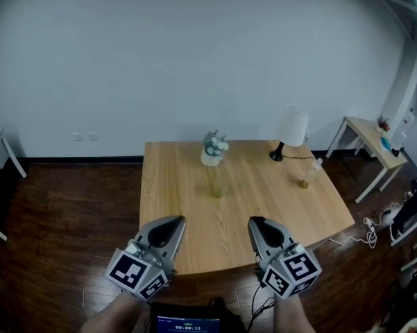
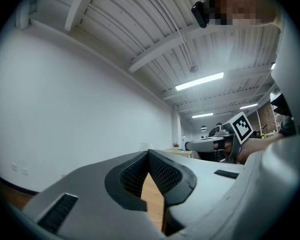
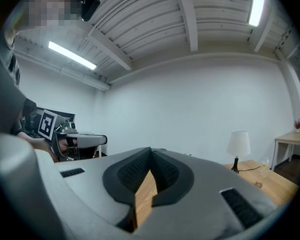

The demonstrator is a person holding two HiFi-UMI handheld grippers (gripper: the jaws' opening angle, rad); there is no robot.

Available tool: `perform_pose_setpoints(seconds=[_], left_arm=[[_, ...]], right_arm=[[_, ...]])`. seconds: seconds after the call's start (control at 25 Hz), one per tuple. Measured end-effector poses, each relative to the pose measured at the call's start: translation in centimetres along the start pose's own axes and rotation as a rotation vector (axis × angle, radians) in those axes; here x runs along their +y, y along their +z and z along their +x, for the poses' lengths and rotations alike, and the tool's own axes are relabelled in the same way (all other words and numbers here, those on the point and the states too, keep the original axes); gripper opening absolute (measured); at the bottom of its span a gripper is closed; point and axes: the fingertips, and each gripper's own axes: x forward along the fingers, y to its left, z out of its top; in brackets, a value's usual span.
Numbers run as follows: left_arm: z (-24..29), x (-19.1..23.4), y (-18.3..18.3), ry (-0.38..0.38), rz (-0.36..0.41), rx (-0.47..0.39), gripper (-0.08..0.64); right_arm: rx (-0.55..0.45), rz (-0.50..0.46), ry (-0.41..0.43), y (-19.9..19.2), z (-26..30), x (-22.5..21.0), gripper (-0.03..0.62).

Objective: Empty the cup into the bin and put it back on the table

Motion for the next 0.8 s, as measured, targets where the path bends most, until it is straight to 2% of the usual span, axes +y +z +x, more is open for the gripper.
perform_pose_setpoints(seconds=[0.8], left_arm=[[10.5, 4.7, -1.5, 0.187, 0.041, 0.048, -0.009]], right_arm=[[-0.029, 0.039, 0.205, 1.3, 8.8, -10.4, 0.000]])
